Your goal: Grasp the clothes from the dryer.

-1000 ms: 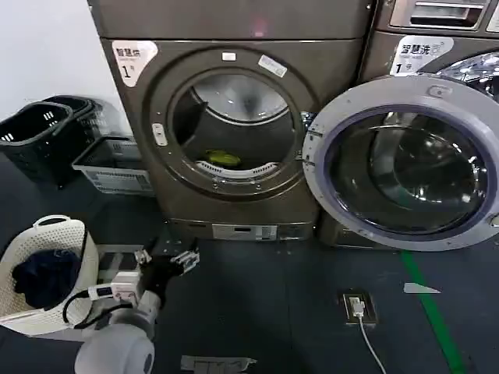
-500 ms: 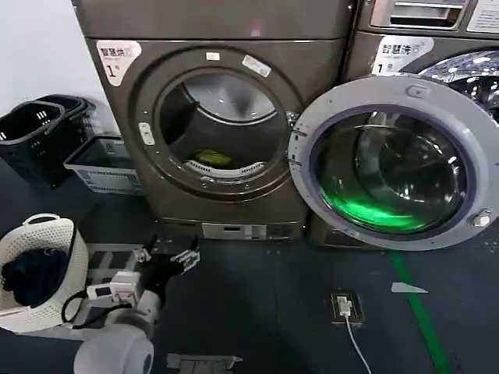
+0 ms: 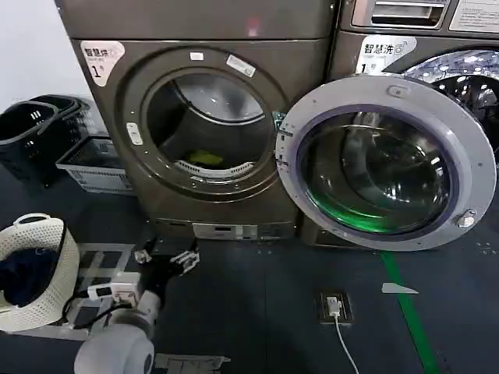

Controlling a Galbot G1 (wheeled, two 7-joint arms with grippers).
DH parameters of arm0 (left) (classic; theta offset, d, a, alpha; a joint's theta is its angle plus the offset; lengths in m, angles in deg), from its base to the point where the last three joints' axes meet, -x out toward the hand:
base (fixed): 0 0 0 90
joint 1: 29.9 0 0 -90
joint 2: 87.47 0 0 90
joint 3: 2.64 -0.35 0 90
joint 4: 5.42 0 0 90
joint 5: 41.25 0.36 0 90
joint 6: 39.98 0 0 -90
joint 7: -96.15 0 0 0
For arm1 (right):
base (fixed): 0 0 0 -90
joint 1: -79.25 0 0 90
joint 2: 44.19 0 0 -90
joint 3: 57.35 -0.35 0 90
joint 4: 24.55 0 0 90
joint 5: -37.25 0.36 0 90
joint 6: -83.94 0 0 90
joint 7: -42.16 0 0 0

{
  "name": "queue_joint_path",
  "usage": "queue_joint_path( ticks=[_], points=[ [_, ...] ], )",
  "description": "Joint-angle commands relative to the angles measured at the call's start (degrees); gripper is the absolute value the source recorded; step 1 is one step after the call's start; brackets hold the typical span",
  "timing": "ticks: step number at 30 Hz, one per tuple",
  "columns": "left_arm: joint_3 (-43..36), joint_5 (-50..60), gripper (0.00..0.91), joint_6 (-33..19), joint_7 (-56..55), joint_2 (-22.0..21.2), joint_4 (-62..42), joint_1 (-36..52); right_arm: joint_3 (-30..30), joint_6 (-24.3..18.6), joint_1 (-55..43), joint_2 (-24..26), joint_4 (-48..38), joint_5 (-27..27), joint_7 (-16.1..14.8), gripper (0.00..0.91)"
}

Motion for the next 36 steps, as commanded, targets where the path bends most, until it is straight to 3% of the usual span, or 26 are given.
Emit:
queue_joint_path(
  ticks=[1,36],
  points=[
    [0.0,-0.1,0.907,2.8,0.0,0.0,0.0,0.1,0.0,0.0,0.0,0.1,0.0,0.3,0.2,0.907],
    [0.0,-0.4,0.907,2.8,-0.1,0.0,-1.1,0.1,0.3,0.1,-0.9,-0.1,-0.1,0.0,0.0,0.907]
  ],
)
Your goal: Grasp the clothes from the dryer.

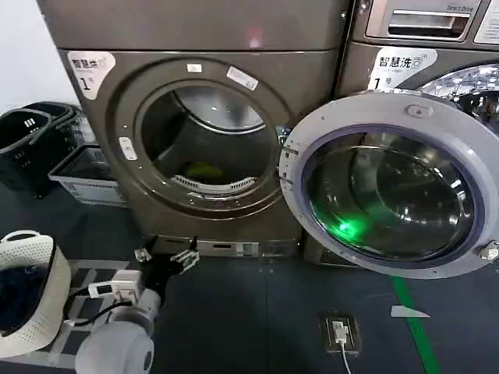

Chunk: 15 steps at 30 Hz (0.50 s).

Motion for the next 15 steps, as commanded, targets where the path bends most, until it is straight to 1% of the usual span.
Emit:
queue_joint_path(
  ticks=[1,15],
  points=[
    [0.0,0.0,0.907,2.8,0.0,0.1,0.1,0.0,0.0,0.1,0.0,0.0,0.0,0.0,0.0,0.907],
    [0.0,0.3,0.907,2.8,0.0,0.0,-0.1,0.0,0.0,0.0,0.1,-0.3,0.2,-0.1,-0.1,0.907]
  ],
)
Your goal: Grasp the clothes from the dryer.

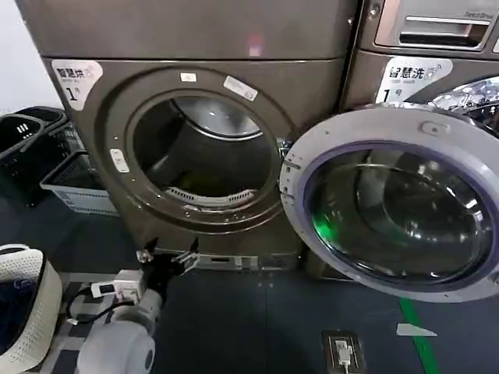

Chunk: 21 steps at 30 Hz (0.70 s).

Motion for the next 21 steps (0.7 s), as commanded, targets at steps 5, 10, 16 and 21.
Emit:
queue_joint_path(
  ticks=[5,10,16,21],
  points=[
    [-0.1,0.1,0.907,2.8,0.1,0.1,-0.1,0.0,0.1,-0.1,0.0,-0.4,0.0,-0.1,0.0,0.907],
    [0.0,0.2,0.907,2.8,0.1,0.1,-0.5,0.1,0.3,-0.1,-0.1,-0.4,0.0,-0.1,0.0,0.907],
    [-0.1,0.2,0.907,2.8,0.1,0.1,-0.5,0.1,0.2,-0.1,0.0,-0.4,-0.1,-0.1,0.0,0.907],
    [-0.1,0.2,0.907,2.8,0.2,0.1,-0.3,0.0,0.3,-0.2,0.0,-0.7,0.0,-0.1,0.0,0.907]
  ],
)
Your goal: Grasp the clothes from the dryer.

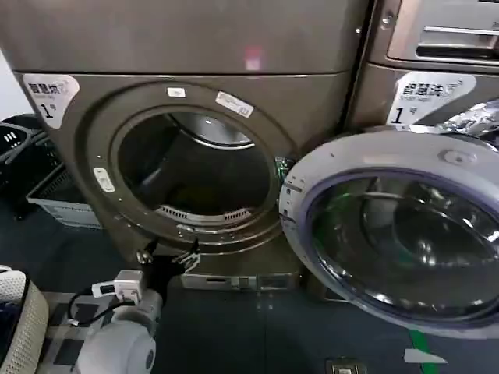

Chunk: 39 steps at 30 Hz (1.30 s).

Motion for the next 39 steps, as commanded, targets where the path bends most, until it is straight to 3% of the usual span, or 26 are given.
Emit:
queue_joint_path(
  ticks=[1,26,35,39],
  points=[
    [-0.1,0.0,0.907,2.8,0.0,0.0,0.1,-0.1,0.0,0.0,0.0,-0.1,0.2,0.0,0.0,0.907],
    [0.3,2.5,0.907,2.8,0.3,0.0,-4.2,3.8,0.5,-1.6,0.0,-1.7,0.5,0.0,0.2,0.907],
    [1.3,5.8,0.907,2.8,2.4,1.0,-13.0,14.7,1.4,-1.6,-0.5,-2.0,1.0,0.1,0.1,0.907],
    [2.3,19.4,0.907,2.1,12.2,1.1,-21.1,20.9,1.5,-1.9,-0.5,-2.0,0.8,0.1,0.1,0.907]
  ],
)
